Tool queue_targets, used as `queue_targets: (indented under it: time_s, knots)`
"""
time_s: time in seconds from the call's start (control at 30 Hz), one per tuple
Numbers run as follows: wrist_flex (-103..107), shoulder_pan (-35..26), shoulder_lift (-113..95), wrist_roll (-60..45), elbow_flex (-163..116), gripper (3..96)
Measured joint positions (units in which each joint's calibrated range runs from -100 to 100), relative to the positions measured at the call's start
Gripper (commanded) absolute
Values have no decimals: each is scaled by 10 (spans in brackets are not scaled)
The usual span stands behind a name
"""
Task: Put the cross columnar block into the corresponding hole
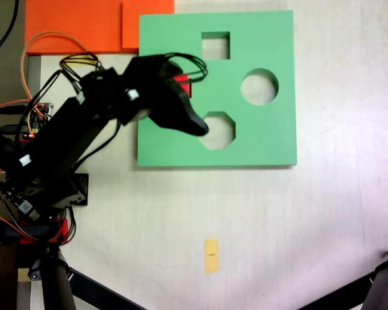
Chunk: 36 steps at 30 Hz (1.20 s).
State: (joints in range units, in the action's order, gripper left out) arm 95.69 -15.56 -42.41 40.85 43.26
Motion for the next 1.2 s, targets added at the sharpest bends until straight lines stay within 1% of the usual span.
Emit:
queue_targets:
  time_s: [0.03, 0.17, 0.23, 0.3, 0.4, 0.47, 0.53, 0.63, 0.7, 0.77, 0.87, 1.03, 1.2]
  knots:
    - [-8, 21, -22, -37, 0, 629]
    - [-116, 113, -68, -164, 1, 591]
    - [-174, 142, -57, -184, 1, 572]
    - [-197, 154, -38, -193, -5, 572]
    - [-214, 162, -38, -206, -115, 572]
    - [-260, 166, -75, -211, -275, 572]
    - [-356, 167, -133, -219, -447, 562]
    - [-613, 168, -230, -243, -738, 511]
    - [-822, 168, -279, -267, -926, 510]
    - [-1008, 168, -289, -286, -1055, 510]
    - [-1165, 168, -294, -305, -1214, 510]
    - [-1284, 164, -302, -342, -1399, 502]
    - [-1263, 148, -367, -358, -1427, 482]
